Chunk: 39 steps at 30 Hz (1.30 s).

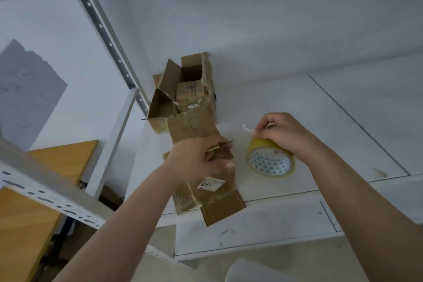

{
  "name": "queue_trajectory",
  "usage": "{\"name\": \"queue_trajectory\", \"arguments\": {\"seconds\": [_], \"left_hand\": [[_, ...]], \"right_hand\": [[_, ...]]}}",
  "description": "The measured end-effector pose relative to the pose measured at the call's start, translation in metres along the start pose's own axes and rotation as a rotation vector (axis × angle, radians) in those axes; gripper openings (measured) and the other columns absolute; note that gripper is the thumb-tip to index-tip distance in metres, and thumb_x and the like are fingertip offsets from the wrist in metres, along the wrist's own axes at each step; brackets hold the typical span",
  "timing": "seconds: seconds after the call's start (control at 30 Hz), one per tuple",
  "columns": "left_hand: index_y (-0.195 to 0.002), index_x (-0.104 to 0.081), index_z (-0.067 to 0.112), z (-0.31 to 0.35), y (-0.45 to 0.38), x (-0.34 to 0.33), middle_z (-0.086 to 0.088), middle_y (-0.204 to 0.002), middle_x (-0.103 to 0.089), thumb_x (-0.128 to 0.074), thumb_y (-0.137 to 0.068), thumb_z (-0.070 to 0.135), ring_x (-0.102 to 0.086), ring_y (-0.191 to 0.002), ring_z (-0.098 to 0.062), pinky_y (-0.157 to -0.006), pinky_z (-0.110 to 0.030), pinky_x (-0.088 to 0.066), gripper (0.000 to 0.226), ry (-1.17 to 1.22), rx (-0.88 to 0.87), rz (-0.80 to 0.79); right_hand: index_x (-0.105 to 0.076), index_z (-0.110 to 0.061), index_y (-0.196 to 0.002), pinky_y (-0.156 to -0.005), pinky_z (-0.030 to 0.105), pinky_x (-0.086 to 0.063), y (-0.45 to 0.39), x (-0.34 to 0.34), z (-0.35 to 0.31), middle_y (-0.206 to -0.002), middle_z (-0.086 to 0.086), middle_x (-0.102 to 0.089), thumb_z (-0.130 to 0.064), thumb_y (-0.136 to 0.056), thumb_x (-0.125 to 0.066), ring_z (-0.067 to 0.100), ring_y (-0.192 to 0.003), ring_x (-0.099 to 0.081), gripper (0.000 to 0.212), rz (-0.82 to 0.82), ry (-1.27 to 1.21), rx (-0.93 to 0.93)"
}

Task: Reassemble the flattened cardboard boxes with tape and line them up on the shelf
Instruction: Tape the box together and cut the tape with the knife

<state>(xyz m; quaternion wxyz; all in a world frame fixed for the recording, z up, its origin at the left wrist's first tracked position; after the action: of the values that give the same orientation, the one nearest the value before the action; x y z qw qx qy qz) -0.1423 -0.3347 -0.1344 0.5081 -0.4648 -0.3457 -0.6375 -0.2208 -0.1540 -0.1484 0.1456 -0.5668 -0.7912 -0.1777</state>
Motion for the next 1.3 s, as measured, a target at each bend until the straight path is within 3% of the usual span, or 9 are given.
{"name": "queue_trajectory", "arguments": {"seconds": [0.17,0.4,0.53,0.6,0.67,0.8,0.93,1.13,1.3], "left_hand": [[-0.128,-0.043,0.048,-0.009,0.009,0.0,0.015,-0.074,-0.064,-0.066,-0.075,0.066,-0.057,-0.066,-0.004,-0.059,-0.017,-0.038,0.061,-0.035,0.064,0.26],[-0.123,-0.056,0.034,-0.03,0.009,0.011,0.01,-0.078,-0.067,-0.07,-0.063,0.075,-0.062,-0.07,-0.01,-0.071,-0.031,-0.053,0.074,-0.049,-0.006,0.119],[-0.092,-0.068,0.038,-0.045,0.022,0.031,0.004,-0.058,-0.059,-0.056,-0.065,0.084,-0.053,-0.051,-0.005,-0.059,-0.028,-0.05,0.055,0.392,0.128,0.335],[-0.081,-0.071,0.033,-0.044,0.029,0.035,0.005,-0.064,-0.067,-0.056,-0.064,0.085,-0.063,-0.058,-0.01,-0.064,-0.03,-0.053,0.057,0.661,0.264,0.472],[-0.083,-0.073,0.028,-0.032,0.026,0.034,0.002,-0.078,-0.074,-0.055,-0.062,0.087,-0.071,-0.074,-0.016,-0.073,-0.033,-0.056,0.066,0.743,0.304,0.467],[-0.071,-0.072,0.02,-0.003,0.016,0.033,0.001,-0.067,-0.071,-0.066,-0.067,0.075,-0.062,-0.057,-0.007,-0.058,-0.019,-0.051,0.055,0.629,0.285,0.339],[-0.067,-0.068,0.012,-0.013,0.02,0.04,-0.004,-0.058,-0.064,-0.075,-0.082,0.041,-0.053,-0.054,-0.011,-0.056,-0.028,-0.047,0.033,0.594,0.335,0.371],[-0.046,-0.054,0.031,-0.035,0.039,0.058,0.013,-0.045,-0.046,-0.071,-0.088,0.031,-0.044,-0.048,-0.008,-0.055,-0.027,-0.04,0.045,0.599,0.345,0.452],[-0.063,-0.057,0.002,-0.065,0.076,0.067,-0.004,-0.058,-0.058,-0.069,-0.089,0.031,-0.053,-0.05,-0.009,-0.056,-0.015,-0.044,0.04,0.535,0.411,0.547]], "right_hand": [[-0.065,-0.019,-0.075,-0.04,0.018,-0.044,0.002,-0.003,-0.014,-0.082,0.003,-0.066,-0.024,-0.083,-0.075,0.014,-0.069,-0.062,0.013,-0.016,0.026,0.042],[-0.066,-0.02,-0.079,-0.046,0.021,-0.046,0.012,-0.004,-0.031,-0.087,0.001,-0.068,-0.03,-0.082,-0.075,0.014,-0.073,-0.063,0.014,-0.07,0.028,0.088],[-0.066,-0.024,-0.077,-0.061,0.028,-0.047,0.018,-0.013,-0.037,-0.085,-0.001,-0.068,-0.033,-0.082,-0.075,0.017,-0.076,-0.066,0.014,-0.099,0.061,0.11],[-0.066,-0.024,-0.077,-0.06,0.027,-0.047,0.019,-0.017,-0.039,-0.085,-0.001,-0.068,-0.033,-0.082,-0.076,0.017,-0.077,-0.066,0.014,-0.106,0.078,0.111],[-0.066,-0.026,-0.075,-0.054,0.024,-0.047,0.019,-0.022,-0.044,-0.084,-0.002,-0.068,-0.032,-0.082,-0.075,0.015,-0.075,-0.065,0.013,-0.107,0.101,0.118],[-0.066,-0.026,-0.076,-0.051,0.021,-0.046,0.02,-0.032,-0.058,-0.075,-0.006,-0.069,-0.038,-0.08,-0.075,0.011,-0.066,-0.066,0.016,-0.142,0.129,0.156],[-0.069,-0.028,-0.079,-0.05,0.019,-0.047,0.023,-0.043,-0.068,-0.063,-0.01,-0.068,-0.042,-0.078,-0.076,0.006,-0.056,-0.065,0.016,-0.252,0.076,0.162],[-0.067,-0.037,-0.111,-0.047,0.018,-0.046,0.023,-0.051,-0.084,-0.071,-0.01,-0.071,-0.062,-0.051,-0.071,0.007,-0.056,-0.061,0.065,-0.401,-0.102,0.181],[-0.072,-0.022,-0.089,-0.041,0.016,-0.043,0.011,-0.04,-0.075,-0.061,-0.008,-0.066,-0.061,-0.055,-0.073,0.006,-0.05,-0.059,0.052,-0.323,-0.024,0.169]]}}
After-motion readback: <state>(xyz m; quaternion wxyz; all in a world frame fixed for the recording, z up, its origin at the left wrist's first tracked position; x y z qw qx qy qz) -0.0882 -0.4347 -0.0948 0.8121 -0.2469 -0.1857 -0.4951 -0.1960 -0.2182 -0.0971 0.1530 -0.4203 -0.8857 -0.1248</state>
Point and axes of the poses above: each hand's wrist, its own y-axis away from the middle knuckle, its own x-axis out of the back of the hand, z = x × y, the point moved 8 cm from there along -y, towards the middle knuckle
